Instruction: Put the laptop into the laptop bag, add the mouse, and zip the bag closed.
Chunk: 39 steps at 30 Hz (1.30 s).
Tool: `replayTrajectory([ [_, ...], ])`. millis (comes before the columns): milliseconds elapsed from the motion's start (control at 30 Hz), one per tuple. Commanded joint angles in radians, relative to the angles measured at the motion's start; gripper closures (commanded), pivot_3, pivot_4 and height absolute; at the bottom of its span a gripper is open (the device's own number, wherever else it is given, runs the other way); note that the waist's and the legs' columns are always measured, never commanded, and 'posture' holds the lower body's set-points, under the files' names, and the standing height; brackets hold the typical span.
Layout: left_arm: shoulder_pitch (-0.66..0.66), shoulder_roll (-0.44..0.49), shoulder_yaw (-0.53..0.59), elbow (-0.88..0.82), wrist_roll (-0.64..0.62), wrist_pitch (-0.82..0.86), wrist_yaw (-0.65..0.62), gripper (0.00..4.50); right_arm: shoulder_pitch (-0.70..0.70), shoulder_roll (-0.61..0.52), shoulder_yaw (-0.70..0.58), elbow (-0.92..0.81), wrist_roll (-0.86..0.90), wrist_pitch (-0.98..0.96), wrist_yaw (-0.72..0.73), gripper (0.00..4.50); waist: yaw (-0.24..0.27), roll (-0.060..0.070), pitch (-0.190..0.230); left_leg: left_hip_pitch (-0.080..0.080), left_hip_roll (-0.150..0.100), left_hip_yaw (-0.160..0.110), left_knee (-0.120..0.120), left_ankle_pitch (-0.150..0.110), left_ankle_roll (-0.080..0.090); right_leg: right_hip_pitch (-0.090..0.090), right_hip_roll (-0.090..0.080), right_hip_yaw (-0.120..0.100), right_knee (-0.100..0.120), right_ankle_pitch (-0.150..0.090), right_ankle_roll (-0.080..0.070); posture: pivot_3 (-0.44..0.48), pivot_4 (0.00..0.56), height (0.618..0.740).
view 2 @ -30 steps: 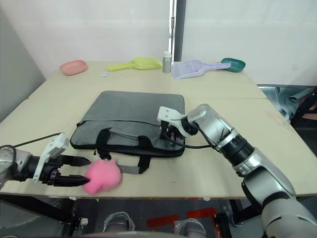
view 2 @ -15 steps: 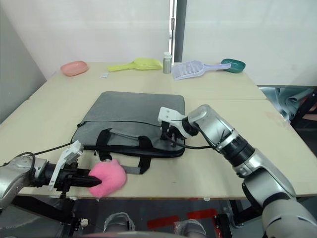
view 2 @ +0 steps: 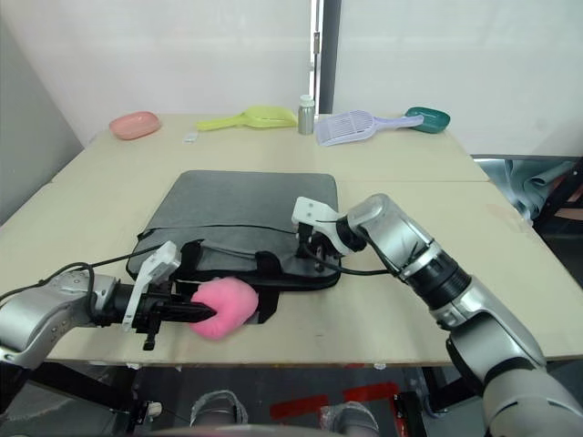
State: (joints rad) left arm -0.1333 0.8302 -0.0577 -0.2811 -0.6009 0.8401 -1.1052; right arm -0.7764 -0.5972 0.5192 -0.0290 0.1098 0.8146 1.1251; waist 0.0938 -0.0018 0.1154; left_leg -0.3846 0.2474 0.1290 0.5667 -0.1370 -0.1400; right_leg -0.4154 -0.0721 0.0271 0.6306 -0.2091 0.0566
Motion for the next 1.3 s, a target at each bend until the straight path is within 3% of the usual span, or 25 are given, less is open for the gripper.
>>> replayTrajectory([
  [33, -0.045, -0.04, -0.051, -0.043, 0.011, 0.004, 0.034, 4.45, 0.023, -0.009, 0.03, 0.0, -0.006, 0.03, 0.015, 4.5, 0.0, 0.0, 0.0, 0.0, 0.0, 0.0, 0.0, 0.0, 0.0, 0.0, 0.0, 0.0, 0.0, 0.0, 0.0, 0.0, 0.15, 0.74],
  [133, -0.087, -0.088, -0.091, -0.033, 0.025, -0.002, 0.056, 4.45, 0.02, -0.006, 0.032, -0.002, -0.006, 0.033, 0.016, 4.5, 0.001, 0.0, 0.0, 0.0, 0.0, 0.0, 0.0, 0.0, 0.0, 0.0, 0.0, 0.0, 0.0, 0.0, 0.0, 0.0, 0.15, 0.74],
  [267, -0.125, -0.148, -0.097, -0.067, -0.046, 0.019, 0.03, 4.45, 0.015, -0.002, 0.036, -0.002, -0.006, 0.036, 0.017, 4.5, -0.001, 0.0, 0.0, 0.0, 0.0, 0.0, 0.0, 0.0, 0.0, 0.0, 0.0, 0.0, 0.0, 0.0, 0.0, 0.0, 0.15, 0.74],
  [600, -0.163, -0.17, -0.217, -0.063, -0.054, -0.012, -0.114, 4.45, -0.008, 0.009, 0.045, 0.019, -0.013, 0.023, 0.024, 4.5, -0.005, 0.0, 0.0, 0.0, 0.0, 0.0, -0.001, 0.0, 0.0, 0.0, 0.0, 0.0, 0.0, 0.0, 0.0, 0.0, 0.15, 0.74],
  [733, -0.161, -0.167, -0.213, -0.056, -0.024, -0.036, -0.098, 4.45, -0.01, 0.013, 0.045, 0.019, -0.015, 0.024, 0.025, 4.5, -0.008, 0.0, 0.0, 0.0, 0.0, 0.001, -0.001, 0.0, 0.0, -0.001, 0.0, 0.0, -0.001, 0.0, 0.0, 0.0, 0.15, 0.74],
  [867, -0.122, -0.114, -0.128, -0.069, -0.049, 0.0, -0.064, 3.02, -0.009, 0.013, 0.041, 0.024, -0.019, 0.021, 0.026, 4.5, -0.016, 0.0, 0.0, 0.0, 0.0, 0.001, -0.001, 0.0, 0.0, -0.001, 0.0, 0.0, -0.001, 0.0, 0.0, 0.0, 0.15, 0.74],
  [1067, 0.034, 0.064, 0.086, -0.185, -0.114, -0.035, -0.118, 0.89, -0.013, 0.021, 0.036, 0.041, -0.024, 0.01, 0.028, 4.5, -0.027, 0.001, 0.0, 0.0, 0.0, 0.001, -0.004, 0.0, 0.0, -0.001, 0.001, 0.0, -0.002, 0.0, 0.0, 0.0, 0.15, 0.74],
  [1200, 0.123, 0.193, 0.315, -0.188, -0.187, -0.031, -0.21, 0.89, -0.024, 0.031, 0.034, 0.062, -0.026, -0.007, 0.032, 4.5, -0.03, 0.001, 0.001, 0.0, 0.001, 0.001, -0.003, 0.0, 0.0, -0.002, 0.001, 0.0, -0.002, 0.0, 0.0, 0.0, 0.15, 0.74],
  [1300, 0.136, 0.238, 0.451, -0.14, -0.229, -0.028, -0.246, 0.89, -0.031, 0.033, 0.027, 0.075, -0.026, -0.018, 0.036, 4.5, -0.03, 0.001, 0.001, 0.0, 0.001, 0.001, -0.004, 0.0, 0.0, -0.002, 0.001, 0.001, -0.002, 0.0, 0.0, 0.0, 0.15, 0.74],
])
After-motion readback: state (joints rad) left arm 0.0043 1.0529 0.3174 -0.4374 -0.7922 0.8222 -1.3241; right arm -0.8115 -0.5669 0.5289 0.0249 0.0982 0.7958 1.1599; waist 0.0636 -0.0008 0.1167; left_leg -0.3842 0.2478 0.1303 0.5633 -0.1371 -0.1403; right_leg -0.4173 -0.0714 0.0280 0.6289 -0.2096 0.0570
